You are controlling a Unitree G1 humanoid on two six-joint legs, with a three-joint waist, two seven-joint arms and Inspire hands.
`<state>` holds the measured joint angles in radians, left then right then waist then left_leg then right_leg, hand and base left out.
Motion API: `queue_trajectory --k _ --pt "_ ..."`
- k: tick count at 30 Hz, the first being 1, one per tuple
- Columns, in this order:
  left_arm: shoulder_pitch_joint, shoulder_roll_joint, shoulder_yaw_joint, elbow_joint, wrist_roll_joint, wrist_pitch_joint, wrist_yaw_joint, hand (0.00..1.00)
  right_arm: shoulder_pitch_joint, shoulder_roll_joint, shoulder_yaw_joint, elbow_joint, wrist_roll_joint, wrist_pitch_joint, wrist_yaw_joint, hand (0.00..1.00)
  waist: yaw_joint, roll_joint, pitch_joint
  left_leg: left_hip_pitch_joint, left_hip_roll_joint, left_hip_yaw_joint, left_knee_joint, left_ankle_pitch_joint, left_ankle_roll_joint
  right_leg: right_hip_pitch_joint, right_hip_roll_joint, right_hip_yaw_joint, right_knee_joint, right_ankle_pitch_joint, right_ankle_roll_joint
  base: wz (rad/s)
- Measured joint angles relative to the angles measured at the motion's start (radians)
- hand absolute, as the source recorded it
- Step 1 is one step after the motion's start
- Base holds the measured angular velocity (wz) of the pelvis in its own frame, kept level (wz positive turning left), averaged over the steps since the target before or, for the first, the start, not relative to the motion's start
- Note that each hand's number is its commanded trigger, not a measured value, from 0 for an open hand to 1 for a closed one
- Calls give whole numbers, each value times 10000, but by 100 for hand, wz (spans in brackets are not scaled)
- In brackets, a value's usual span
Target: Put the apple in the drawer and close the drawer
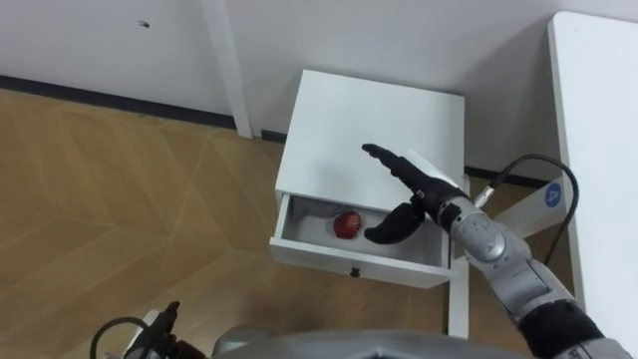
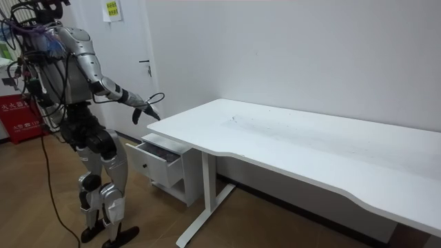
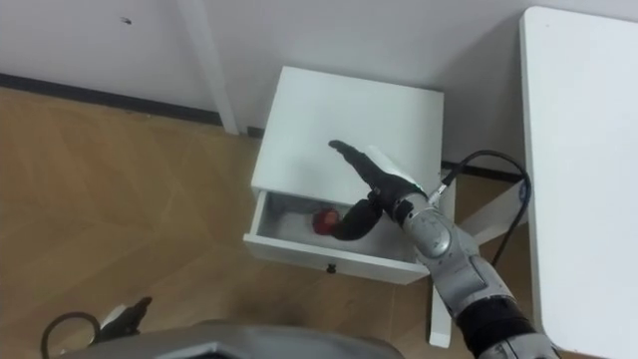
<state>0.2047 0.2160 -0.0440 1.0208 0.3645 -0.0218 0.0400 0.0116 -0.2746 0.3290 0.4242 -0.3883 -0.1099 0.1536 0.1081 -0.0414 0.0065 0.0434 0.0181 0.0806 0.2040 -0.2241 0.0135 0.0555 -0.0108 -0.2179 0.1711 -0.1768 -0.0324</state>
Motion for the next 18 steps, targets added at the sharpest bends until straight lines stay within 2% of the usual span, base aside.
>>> queue_trajectory --k 5,8,10,11,12,13,14,15,16,17,18 --pt "164 -75 -1 5 -16 67 413 0 119 21 -201 917 735 -10 -358 0 -34 21 13 64 -3 1 -2 0 0 124 -14 -32 -20 0 0 0" --pt "339 -150 247 183 -9 81 450 0 239 363 -1125 2296 914 -142 -849 0 -260 57 -11 144 -18 4 47 -6 8 179 -45 -49 62 -15 24 6" --pt "345 -252 570 197 2 84 470 0 467 414 -1859 3232 1108 -115 -1166 0 -482 90 -4 -6 -157 38 318 -82 117 4 -203 -183 600 -204 165 21" --pt "318 -340 752 250 -2 84 470 0 781 362 -2509 3788 1310 -71 -1424 0 -595 200 -47 -76 -189 277 452 -181 269 -477 -392 -207 1653 -425 412 35" --pt "291 -373 826 303 -51 65 471 0 1133 300 -3175 4164 1588 15 -1735 0 -781 298 -58 -129 -296 428 514 -196 319 -1329 -725 -110 3504 -501 543 34" --pt "269 -351 831 349 -56 61 473 0 1262 268 -3404 4377 1676 11 -1903 0 -829 296 -55 -137 -392 593 534 -183 387 -1828 -876 13 4494 -439 610 28" --pt "138 -288 876 582 -36 55 475 0 1392 170 -3817 5051 1788 2 -2202 0 -910 273 -67 -139 -616 738 612 -210 567 -2966 -1230 448 6443 168 740 9" --pt "1 -292 1020 737 8 24 477 0 1499 39 -4126 5658 1790 -17 -2437 0 -1032 378 -56 -245 -637 807 1054 -325 783 -4143 -1395 833 8119 1671 819 0" --pt "-63 -291 1102 864 6 -54 479 0 1550 -3 -4309 5900 1826 -28 -2496 0 -1037 534 -71 -341 -480 809 1270 -392 888 -4734 -1379 1032 8797 2806 939 -14" --pt "-174 -173 1227 1112 -17 -187 540 0 1586 -44 -4396 6307 2054 -58 -2630 0 -1070 786 12 -465 -341 873 1584 -601 1080 -6053 -1349 1373 10900 3589 822 -20" --pt "-203 -40 1340 1319 -31 -191 618 0 1673 -41 -4381 6531 2269 -58 -2641 0 -1120 841 58 -651 -254 909 1998 -733 1203 -7267 -1326 1540 13634 2779 669 -20"
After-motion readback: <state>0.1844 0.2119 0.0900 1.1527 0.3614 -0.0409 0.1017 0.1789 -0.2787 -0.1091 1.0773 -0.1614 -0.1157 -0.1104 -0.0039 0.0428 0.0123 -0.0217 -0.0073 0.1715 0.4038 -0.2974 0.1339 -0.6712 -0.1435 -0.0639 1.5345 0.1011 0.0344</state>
